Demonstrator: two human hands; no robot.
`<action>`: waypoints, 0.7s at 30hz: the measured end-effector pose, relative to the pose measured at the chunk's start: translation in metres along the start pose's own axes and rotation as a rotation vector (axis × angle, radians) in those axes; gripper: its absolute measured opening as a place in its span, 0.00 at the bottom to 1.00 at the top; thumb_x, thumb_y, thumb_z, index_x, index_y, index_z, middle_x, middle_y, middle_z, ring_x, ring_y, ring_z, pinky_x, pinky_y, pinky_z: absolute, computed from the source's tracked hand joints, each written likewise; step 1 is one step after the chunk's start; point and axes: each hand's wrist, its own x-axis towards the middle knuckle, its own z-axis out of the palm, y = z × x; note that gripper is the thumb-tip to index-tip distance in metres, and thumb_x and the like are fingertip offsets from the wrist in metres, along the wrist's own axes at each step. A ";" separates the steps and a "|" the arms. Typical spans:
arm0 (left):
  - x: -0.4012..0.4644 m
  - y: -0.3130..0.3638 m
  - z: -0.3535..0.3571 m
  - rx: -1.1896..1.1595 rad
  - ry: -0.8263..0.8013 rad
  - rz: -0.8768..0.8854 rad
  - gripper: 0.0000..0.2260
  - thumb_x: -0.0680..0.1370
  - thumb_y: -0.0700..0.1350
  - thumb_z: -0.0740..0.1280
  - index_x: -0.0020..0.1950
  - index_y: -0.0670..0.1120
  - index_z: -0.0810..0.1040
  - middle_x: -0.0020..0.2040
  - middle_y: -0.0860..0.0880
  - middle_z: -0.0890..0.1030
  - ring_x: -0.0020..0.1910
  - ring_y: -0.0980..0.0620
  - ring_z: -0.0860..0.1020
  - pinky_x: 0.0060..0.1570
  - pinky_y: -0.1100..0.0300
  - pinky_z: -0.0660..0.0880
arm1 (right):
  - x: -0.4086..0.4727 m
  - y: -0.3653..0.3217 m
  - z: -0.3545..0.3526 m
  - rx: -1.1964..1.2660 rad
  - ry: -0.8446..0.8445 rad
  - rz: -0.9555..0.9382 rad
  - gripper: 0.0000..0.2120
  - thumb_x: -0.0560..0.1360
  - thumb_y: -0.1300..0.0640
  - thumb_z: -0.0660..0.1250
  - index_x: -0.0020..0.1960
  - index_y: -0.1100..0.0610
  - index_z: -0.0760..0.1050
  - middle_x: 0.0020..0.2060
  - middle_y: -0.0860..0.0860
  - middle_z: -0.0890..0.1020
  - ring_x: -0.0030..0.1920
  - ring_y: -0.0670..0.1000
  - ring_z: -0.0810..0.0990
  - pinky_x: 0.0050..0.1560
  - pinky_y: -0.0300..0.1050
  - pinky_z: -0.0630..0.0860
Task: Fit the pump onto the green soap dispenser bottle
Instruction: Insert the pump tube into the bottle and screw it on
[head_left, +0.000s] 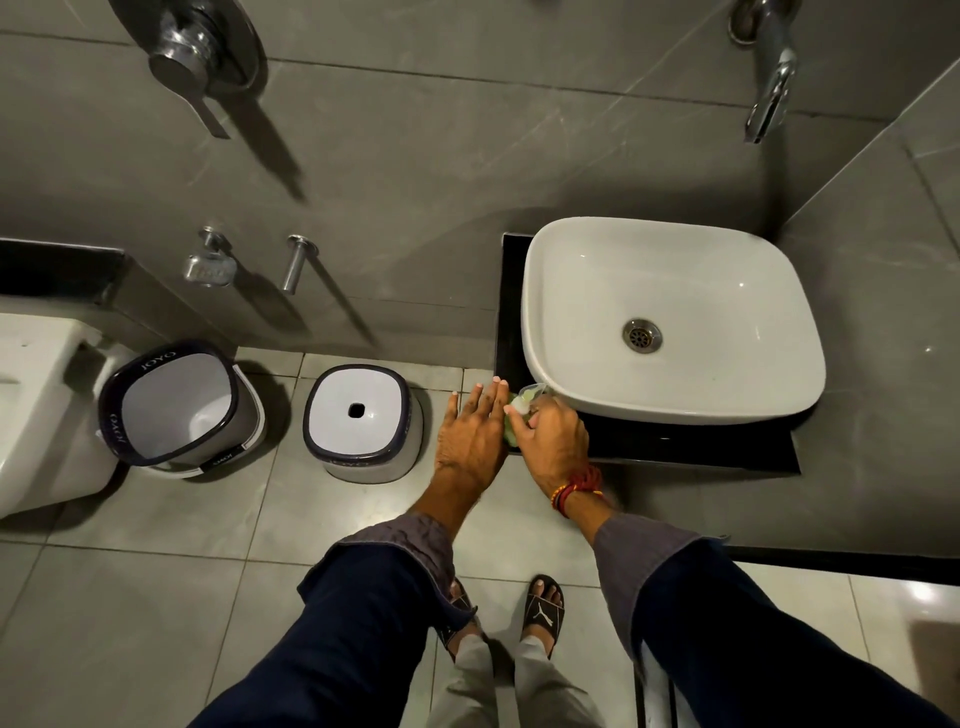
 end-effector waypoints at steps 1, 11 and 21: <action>0.000 -0.002 -0.002 0.002 -0.007 0.011 0.36 0.83 0.57 0.60 0.83 0.45 0.45 0.84 0.46 0.49 0.82 0.45 0.49 0.80 0.43 0.47 | -0.002 -0.001 0.002 0.024 0.003 0.032 0.17 0.76 0.45 0.69 0.49 0.60 0.79 0.43 0.56 0.84 0.43 0.56 0.83 0.39 0.44 0.77; -0.014 -0.004 0.001 -0.091 -0.007 0.047 0.38 0.83 0.52 0.63 0.82 0.48 0.39 0.84 0.48 0.44 0.82 0.45 0.47 0.80 0.42 0.51 | 0.004 0.006 0.001 0.044 -0.051 -0.077 0.11 0.78 0.56 0.69 0.56 0.62 0.78 0.56 0.56 0.76 0.51 0.57 0.81 0.49 0.52 0.82; -0.015 0.006 0.012 -0.094 0.005 -0.017 0.40 0.82 0.50 0.63 0.82 0.46 0.37 0.83 0.46 0.43 0.82 0.44 0.47 0.79 0.41 0.49 | -0.005 0.009 -0.015 -0.012 0.088 -0.162 0.16 0.75 0.53 0.70 0.60 0.56 0.72 0.53 0.52 0.73 0.46 0.53 0.81 0.37 0.41 0.78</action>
